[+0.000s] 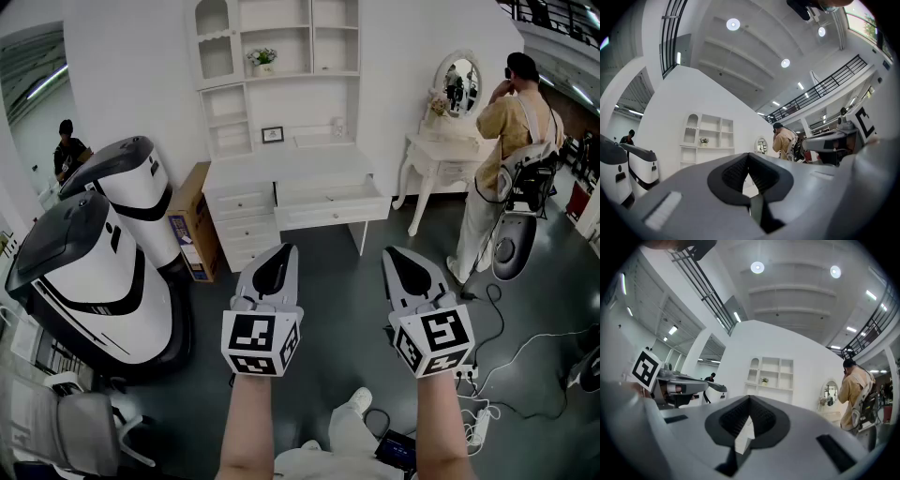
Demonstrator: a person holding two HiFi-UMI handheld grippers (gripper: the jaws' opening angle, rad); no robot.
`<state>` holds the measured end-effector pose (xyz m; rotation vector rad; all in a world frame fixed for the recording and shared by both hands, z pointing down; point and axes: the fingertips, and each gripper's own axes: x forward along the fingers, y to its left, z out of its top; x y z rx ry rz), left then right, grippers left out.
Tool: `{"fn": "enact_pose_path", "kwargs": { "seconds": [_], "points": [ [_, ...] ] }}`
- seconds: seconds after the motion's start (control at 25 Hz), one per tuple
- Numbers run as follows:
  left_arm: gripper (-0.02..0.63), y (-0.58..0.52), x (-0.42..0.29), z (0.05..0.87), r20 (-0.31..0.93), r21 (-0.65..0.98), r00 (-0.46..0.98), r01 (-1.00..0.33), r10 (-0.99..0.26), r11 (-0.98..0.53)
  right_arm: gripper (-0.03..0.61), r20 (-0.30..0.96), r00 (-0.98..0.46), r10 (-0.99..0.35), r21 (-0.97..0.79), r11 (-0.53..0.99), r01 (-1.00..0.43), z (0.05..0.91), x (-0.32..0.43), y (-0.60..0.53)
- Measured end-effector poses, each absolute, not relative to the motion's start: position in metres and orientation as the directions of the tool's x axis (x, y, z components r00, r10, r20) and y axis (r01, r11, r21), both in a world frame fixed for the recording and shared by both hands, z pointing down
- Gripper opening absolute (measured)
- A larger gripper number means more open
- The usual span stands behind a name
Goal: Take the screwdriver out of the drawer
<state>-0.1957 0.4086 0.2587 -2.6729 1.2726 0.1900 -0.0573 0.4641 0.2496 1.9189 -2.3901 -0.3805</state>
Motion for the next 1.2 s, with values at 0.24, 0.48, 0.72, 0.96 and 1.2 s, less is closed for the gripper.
{"fn": "enact_pose_path", "kwargs": {
  "seconds": [0.24,0.48,0.72,0.96,1.2],
  "points": [
    [0.009,0.383,-0.181,0.265,-0.179,-0.116,0.635,-0.772,-0.751,-0.625,0.006,-0.103,-0.231,-0.967,0.229,0.203,-0.952,0.253,-0.047,0.433],
    [0.009,0.335,-0.171,0.265,-0.179,-0.112,0.628,-0.778,-0.757,-0.619,0.006,-0.086,-0.258,-0.962,0.234,0.233,-0.944,0.260,-0.041,0.379],
    [0.008,0.271,-0.151,0.262,-0.171,-0.109,0.616,-0.787,-0.769,-0.607,0.006,-0.087,-0.293,-0.952,0.230,0.267,-0.936,0.256,-0.025,0.310],
    [0.009,0.204,-0.114,0.254,-0.170,-0.098,0.603,-0.798,-0.780,-0.595,0.006,-0.083,-0.318,-0.945,0.233,0.292,-0.928,0.249,0.010,0.243],
    [0.009,0.158,-0.073,0.243,-0.185,-0.105,0.594,-0.804,-0.783,-0.585,0.006,-0.097,-0.334,-0.938,0.238,0.304,-0.922,0.237,0.049,0.192]
  ]
}}
